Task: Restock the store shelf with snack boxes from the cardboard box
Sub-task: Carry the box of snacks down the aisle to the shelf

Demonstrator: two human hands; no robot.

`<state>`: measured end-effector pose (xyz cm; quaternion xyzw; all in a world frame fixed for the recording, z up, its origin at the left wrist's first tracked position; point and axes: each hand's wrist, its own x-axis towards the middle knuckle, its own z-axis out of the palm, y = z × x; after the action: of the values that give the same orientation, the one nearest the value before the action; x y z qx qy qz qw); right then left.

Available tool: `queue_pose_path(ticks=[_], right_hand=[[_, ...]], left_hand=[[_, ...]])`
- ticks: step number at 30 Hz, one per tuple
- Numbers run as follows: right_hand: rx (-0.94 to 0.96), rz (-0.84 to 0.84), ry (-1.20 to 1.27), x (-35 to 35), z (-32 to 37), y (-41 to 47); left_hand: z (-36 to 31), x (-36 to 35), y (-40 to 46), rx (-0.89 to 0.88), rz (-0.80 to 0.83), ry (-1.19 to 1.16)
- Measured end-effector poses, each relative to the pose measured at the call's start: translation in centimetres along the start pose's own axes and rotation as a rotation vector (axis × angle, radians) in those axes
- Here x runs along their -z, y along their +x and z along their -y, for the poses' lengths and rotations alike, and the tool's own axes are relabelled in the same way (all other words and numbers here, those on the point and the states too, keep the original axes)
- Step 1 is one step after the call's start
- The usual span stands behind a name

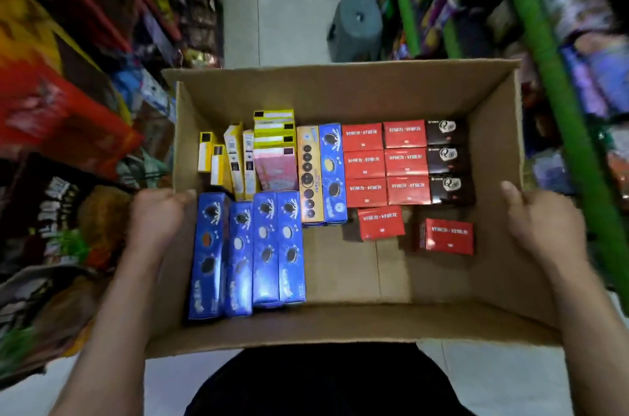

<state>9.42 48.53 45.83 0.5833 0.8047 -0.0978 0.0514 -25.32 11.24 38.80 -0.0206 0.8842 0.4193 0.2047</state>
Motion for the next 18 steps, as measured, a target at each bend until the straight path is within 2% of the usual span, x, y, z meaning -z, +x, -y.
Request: queue_pose_path(ticks=[5, 9, 12, 18], right_hand=[[0.059, 0.023, -0.002, 2.4, 4.4, 9.8], [0.093, 0.059, 0.019, 4.3, 8.6, 18.3], [0.083, 0.078, 0.076, 6.0, 12.8, 25.0], [0.151, -0.008, 0.116, 8.8, 24.0, 39.1]], left_hand=[[-7.1, -1.9, 6.6, 0.003, 0.031, 0.042], [-13.5, -2.8, 11.6, -0.099, 0.031, 0.183], [-19.6, -3.1, 16.1, 0.005, -0.062, 0.027], [-29.7, -3.9, 28.2, -0.012, -0.102, -0.099]])
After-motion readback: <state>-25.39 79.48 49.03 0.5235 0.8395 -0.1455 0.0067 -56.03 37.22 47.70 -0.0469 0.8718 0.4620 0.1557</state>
